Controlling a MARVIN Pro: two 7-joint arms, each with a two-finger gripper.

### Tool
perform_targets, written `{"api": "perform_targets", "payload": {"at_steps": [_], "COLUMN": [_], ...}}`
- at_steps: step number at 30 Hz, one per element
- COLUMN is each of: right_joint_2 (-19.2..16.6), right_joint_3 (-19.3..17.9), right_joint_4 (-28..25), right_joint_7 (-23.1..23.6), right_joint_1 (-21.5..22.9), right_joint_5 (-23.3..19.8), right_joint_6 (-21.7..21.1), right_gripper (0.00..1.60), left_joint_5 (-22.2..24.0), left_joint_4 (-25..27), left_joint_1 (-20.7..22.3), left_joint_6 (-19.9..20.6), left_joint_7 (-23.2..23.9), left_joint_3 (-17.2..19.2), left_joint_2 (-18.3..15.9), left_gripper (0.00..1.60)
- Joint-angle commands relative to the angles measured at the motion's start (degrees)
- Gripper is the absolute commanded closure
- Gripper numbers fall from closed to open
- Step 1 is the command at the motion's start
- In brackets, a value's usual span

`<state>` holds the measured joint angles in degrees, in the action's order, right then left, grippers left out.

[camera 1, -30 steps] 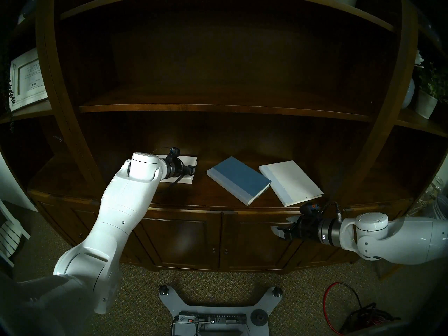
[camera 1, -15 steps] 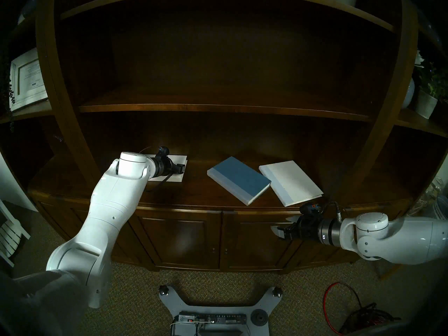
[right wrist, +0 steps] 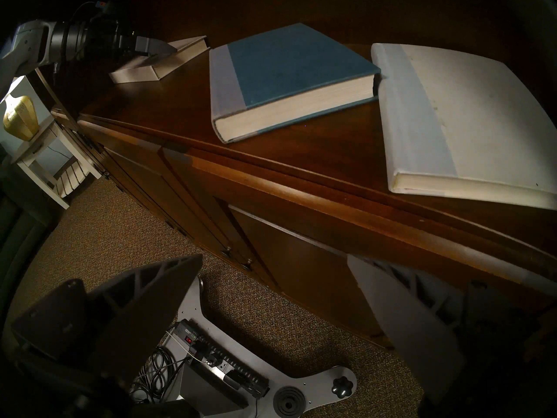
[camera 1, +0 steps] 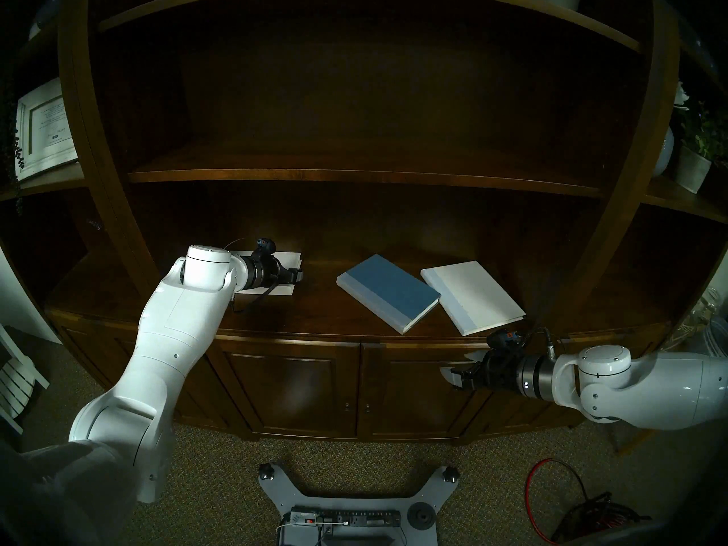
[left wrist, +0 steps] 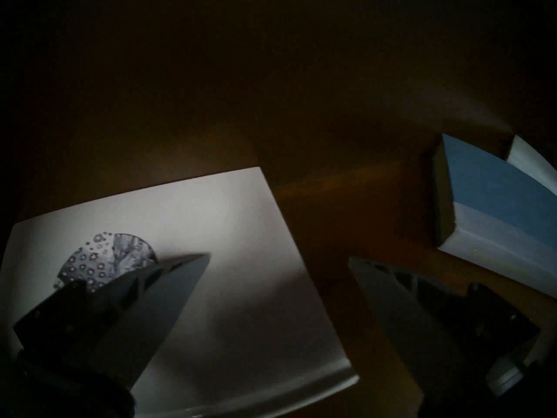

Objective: Close the books and align them horizontally on the shelf

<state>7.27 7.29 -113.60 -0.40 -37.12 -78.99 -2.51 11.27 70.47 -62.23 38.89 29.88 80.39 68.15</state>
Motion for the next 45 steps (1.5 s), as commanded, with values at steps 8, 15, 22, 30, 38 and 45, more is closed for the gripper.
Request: {"api": "perform_targets", "payload": {"at_steps": [8, 15, 22, 30, 38, 45], "right_joint_2": [0.0, 0.1, 0.1, 0.1, 0.1, 0.0], "right_joint_3": [-0.7, -0.5, -0.5, -0.6, -0.7, -0.8], "right_joint_4": [0.0, 0.0, 0.0, 0.0, -0.1, -0.1], "right_joint_7": [0.0, 0.0, 0.0, -0.1, -0.1, 0.0], "right_joint_1": [0.9, 0.9, 1.0, 1.2, 1.3, 1.4], "right_joint_5": [0.0, 0.0, 0.1, 0.0, 0.0, 0.0], "right_joint_6": [0.3, 0.3, 0.3, 0.4, 0.4, 0.4], "right_gripper": [0.00, 0.00, 0.00, 0.00, 0.00, 0.00], "left_joint_5": [4.1, 5.4, 6.7, 9.3, 12.0, 11.5], "left_joint_4": [11.0, 16.2, 21.3, 27.5, 32.7, 38.0], "left_joint_1": [-2.2, -6.0, -12.1, -18.8, -21.6, -20.9], "left_joint_6": [-0.4, -0.3, -0.1, -0.8, -2.6, -2.3], "left_joint_7": [9.8, 13.7, 17.9, 24.8, 31.9, 31.4], "left_joint_3": [3.4, 6.2, 9.8, 12.8, 12.3, 8.5], "left_joint_2": [-5.4, -9.3, -13.7, -16.6, -16.1, -12.6], "left_gripper": [0.00, 0.00, 0.00, 0.00, 0.00, 0.00]}}
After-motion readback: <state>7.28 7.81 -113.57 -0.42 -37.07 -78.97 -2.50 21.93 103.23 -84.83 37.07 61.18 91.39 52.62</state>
